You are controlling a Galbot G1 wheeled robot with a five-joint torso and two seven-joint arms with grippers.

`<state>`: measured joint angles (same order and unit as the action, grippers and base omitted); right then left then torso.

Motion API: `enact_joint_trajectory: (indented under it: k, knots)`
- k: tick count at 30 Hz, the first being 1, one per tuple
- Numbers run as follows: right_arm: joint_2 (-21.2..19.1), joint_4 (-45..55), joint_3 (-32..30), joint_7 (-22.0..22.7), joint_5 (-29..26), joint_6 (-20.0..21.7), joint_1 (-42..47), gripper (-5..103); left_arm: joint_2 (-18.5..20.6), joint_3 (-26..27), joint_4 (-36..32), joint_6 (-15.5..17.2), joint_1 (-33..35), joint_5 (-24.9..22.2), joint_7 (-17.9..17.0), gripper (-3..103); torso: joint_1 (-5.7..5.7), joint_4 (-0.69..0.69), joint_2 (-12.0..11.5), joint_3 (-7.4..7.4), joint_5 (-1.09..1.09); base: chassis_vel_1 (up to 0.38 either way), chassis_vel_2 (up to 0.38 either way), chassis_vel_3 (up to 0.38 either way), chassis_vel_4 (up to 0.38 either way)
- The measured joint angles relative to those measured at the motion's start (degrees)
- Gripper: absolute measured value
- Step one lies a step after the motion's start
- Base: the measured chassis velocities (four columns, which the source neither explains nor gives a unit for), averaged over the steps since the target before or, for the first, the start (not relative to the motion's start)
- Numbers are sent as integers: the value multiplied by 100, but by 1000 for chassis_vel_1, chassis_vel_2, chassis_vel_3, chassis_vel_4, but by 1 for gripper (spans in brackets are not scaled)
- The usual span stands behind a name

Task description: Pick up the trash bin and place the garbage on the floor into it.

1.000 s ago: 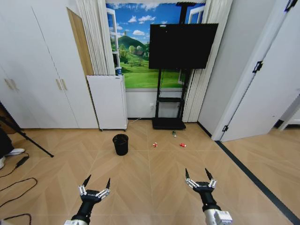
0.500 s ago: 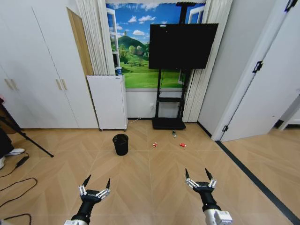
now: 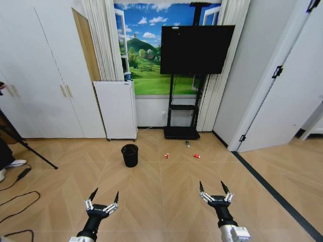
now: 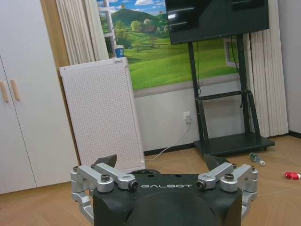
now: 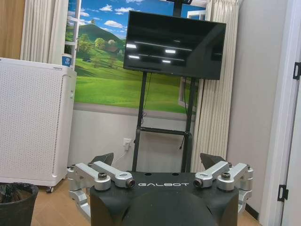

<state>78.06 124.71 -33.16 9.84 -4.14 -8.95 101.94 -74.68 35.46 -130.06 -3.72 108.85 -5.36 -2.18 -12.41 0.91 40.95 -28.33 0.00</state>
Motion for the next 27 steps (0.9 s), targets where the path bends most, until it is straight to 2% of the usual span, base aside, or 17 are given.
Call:
enact_joint_trajectory:
  k: [17, 20, 21, 23, 27]
  knots:
    - [0, 1, -2, 0, -18, 23, -4, 100, -1, 11, 0, 25, -16, -9, 0, 100, 0, 0, 0, 0, 0, 0, 0, 0, 0]
    - [0, 92, -115, 68, -415, 559, -97, 100, -44, 294, 24, 566, -295, -291, 17, 100, 0, 0, 0, 0, 0, 0, 0, 0, 0]
    - [0, 92, -115, 68, -415, 559, -97, 100, -44, 294, 24, 566, -295, -291, 17, 100, 0, 0, 0, 0, 0, 0, 0, 0, 0]
    - [1, 155, -198, 124, -699, 937, -162, 100, -74, 498, 42, 944, -498, -492, 24, 100, 0, 0, 0, 0, 0, 0, 0, 0, 0]
    - [0, 194, -244, 162, -856, 1148, -202, 100, -90, 622, 53, 1151, -658, -601, 31, 100, 0, 1, 0, 0, 0, 0, 0, 0, 0]
